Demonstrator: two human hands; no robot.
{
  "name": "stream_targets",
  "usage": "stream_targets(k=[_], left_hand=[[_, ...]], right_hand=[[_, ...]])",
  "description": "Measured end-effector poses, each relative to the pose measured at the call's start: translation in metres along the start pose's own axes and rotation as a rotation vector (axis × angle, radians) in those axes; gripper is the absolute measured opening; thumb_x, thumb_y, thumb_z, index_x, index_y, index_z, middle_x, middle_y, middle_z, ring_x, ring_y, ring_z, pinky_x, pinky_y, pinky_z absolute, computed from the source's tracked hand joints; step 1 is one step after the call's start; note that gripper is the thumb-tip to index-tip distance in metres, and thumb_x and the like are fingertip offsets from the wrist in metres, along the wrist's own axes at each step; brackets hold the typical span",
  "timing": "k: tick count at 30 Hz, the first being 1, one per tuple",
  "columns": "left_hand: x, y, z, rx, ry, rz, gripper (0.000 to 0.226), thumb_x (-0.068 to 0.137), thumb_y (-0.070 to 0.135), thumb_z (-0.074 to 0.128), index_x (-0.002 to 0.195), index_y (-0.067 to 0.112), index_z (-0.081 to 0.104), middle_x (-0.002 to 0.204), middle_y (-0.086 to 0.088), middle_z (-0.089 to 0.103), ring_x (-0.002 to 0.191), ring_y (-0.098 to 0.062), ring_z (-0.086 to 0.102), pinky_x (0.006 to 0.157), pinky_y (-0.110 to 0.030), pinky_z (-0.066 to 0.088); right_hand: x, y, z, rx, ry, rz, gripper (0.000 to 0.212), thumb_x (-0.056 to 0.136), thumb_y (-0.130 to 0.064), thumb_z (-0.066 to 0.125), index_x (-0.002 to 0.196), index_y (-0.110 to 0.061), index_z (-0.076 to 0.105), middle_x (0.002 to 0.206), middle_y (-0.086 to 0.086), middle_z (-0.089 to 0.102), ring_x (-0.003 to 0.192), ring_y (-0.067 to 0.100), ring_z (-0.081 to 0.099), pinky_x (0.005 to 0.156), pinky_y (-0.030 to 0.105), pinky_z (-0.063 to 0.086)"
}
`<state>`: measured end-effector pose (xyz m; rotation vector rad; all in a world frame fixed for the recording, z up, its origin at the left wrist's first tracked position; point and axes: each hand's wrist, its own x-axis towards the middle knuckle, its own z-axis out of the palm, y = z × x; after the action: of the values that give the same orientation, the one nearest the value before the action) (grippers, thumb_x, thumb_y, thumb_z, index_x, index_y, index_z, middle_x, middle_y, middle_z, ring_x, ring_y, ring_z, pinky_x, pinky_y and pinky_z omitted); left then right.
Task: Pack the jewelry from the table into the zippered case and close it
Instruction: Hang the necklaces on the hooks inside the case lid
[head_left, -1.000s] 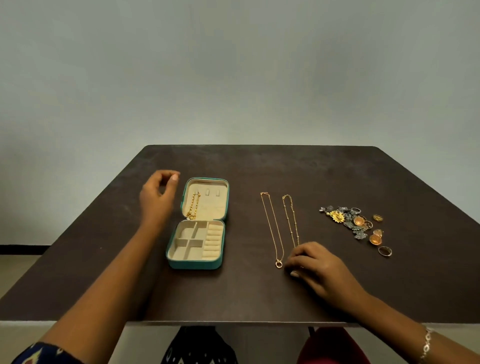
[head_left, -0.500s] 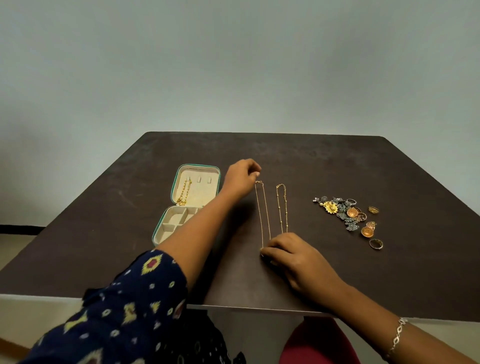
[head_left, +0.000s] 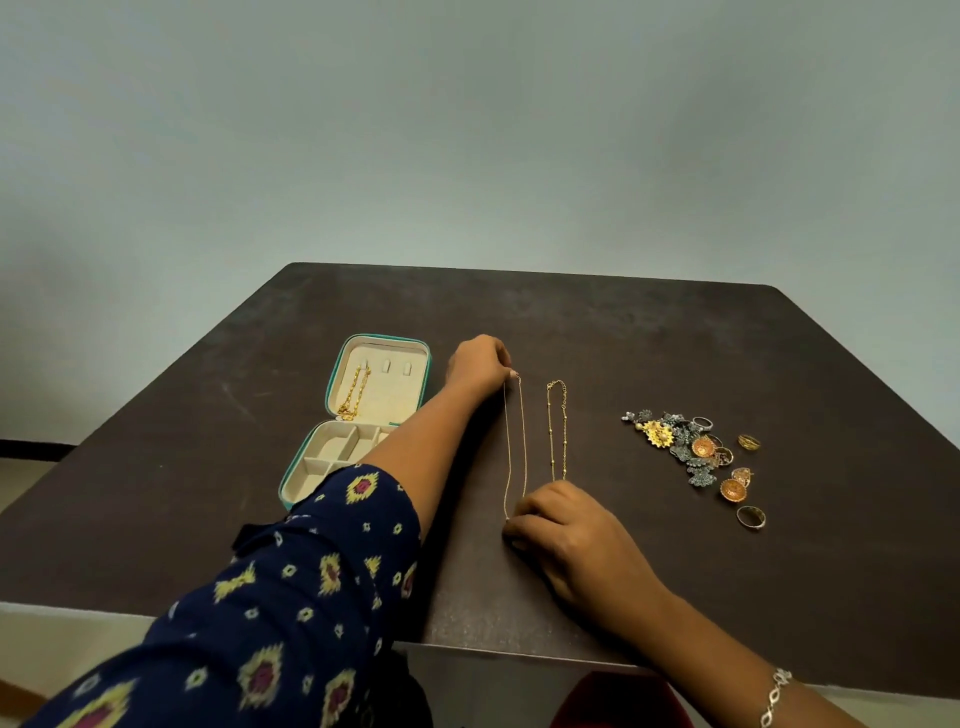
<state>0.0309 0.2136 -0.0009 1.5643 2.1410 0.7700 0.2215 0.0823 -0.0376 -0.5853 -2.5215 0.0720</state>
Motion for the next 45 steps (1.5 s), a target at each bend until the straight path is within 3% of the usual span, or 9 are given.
stream_targets(k=[5, 9, 16, 20, 26, 31, 34, 39, 45], left_hand=[[0.003, 0.004, 0.006, 0.126, 0.036, 0.033, 0.003, 0.086, 0.017, 0.060, 0.089, 0.016, 0.061, 0.097, -0.002, 0.067, 0.095, -0.021, 0.059, 0.075, -0.031, 0.043], [0.004, 0.003, 0.012, 0.146, 0.062, 0.014, 0.010, 0.090, 0.022, 0.055, 0.089, 0.014, 0.061, 0.100, -0.005, 0.066, 0.098, -0.024, 0.058, 0.076, -0.032, 0.043], [-0.011, -0.011, 0.017, -0.267, 0.158, 0.002, 0.008, 0.093, 0.017, 0.049, 0.086, 0.016, 0.053, 0.097, -0.005, 0.064, 0.094, -0.020, 0.055, 0.083, -0.034, 0.043], [-0.018, -0.013, 0.016, -0.511, 0.227, 0.009, 0.021, 0.093, 0.010, 0.048, 0.074, 0.020, 0.047, 0.074, 0.004, 0.060, 0.080, -0.015, 0.057, 0.079, -0.030, 0.044], [-0.019, -0.014, 0.016, -0.536, 0.258, 0.008, 0.011, 0.093, 0.009, 0.048, 0.083, 0.014, 0.049, 0.068, 0.008, 0.053, 0.072, -0.013, 0.053, 0.066, -0.025, 0.043], [-0.018, -0.014, 0.016, -0.533, 0.268, -0.005, 0.009, 0.093, 0.011, 0.048, 0.085, 0.015, 0.050, 0.071, 0.007, 0.054, 0.075, -0.014, 0.054, 0.075, -0.032, 0.047], [-0.020, -0.015, 0.015, -0.541, 0.276, 0.001, 0.007, 0.093, 0.011, 0.048, 0.087, 0.014, 0.050, 0.077, 0.001, 0.055, 0.075, -0.014, 0.053, 0.070, -0.029, 0.047], [-0.029, -0.014, 0.013, -0.569, 0.306, 0.010, 0.007, 0.093, 0.008, 0.048, 0.087, 0.011, 0.049, 0.068, 0.007, 0.051, 0.061, -0.003, 0.046, 0.052, -0.010, 0.036], [-0.046, -0.014, 0.011, -0.596, 0.314, 0.009, 0.009, 0.093, 0.009, 0.048, 0.085, 0.013, 0.048, 0.066, 0.006, 0.052, 0.061, -0.005, 0.047, 0.052, -0.009, 0.037]], right_hand=[[0.003, 0.002, -0.001, 0.017, 0.005, 0.010, 0.015, 0.083, -0.019, 0.052, 0.085, -0.018, 0.067, 0.084, -0.007, 0.060, 0.078, 0.011, 0.053, 0.063, 0.017, 0.041], [0.005, 0.004, 0.000, 0.012, 0.023, 0.006, 0.015, 0.082, -0.017, 0.052, 0.080, -0.016, 0.066, 0.079, -0.005, 0.059, 0.072, 0.013, 0.054, 0.059, 0.020, 0.042], [0.003, 0.003, 0.002, -0.090, 0.018, -0.061, 0.012, 0.071, -0.004, 0.069, 0.078, -0.013, 0.064, 0.077, -0.001, 0.058, 0.068, 0.016, 0.052, 0.056, 0.023, 0.040], [0.000, 0.000, -0.001, -0.130, -0.009, -0.150, 0.008, 0.075, -0.008, 0.067, 0.081, -0.013, 0.064, 0.079, -0.001, 0.059, 0.070, 0.015, 0.053, 0.058, 0.022, 0.040], [0.002, 0.001, -0.005, -0.128, -0.072, -0.213, 0.005, 0.079, -0.011, 0.063, 0.083, -0.011, 0.064, 0.084, 0.000, 0.061, 0.074, 0.017, 0.055, 0.062, 0.025, 0.046], [0.009, -0.001, -0.006, -0.224, -0.106, -0.236, 0.011, 0.080, -0.013, 0.053, 0.078, -0.013, 0.063, 0.078, -0.001, 0.059, 0.070, 0.016, 0.054, 0.059, 0.025, 0.046], [0.009, -0.003, -0.005, -0.275, -0.102, -0.238, 0.011, 0.081, -0.013, 0.052, 0.077, -0.013, 0.062, 0.077, -0.001, 0.058, 0.069, 0.015, 0.052, 0.058, 0.025, 0.045], [0.005, -0.001, 0.001, -0.198, -0.030, -0.136, 0.012, 0.083, -0.019, 0.052, 0.076, -0.011, 0.057, 0.076, 0.002, 0.054, 0.070, 0.017, 0.045, 0.062, 0.025, 0.040], [0.008, -0.003, -0.013, 0.332, 0.018, 0.247, 0.017, 0.084, -0.027, 0.044, 0.076, -0.015, 0.052, 0.077, -0.005, 0.052, 0.072, 0.006, 0.043, 0.066, 0.013, 0.032]])
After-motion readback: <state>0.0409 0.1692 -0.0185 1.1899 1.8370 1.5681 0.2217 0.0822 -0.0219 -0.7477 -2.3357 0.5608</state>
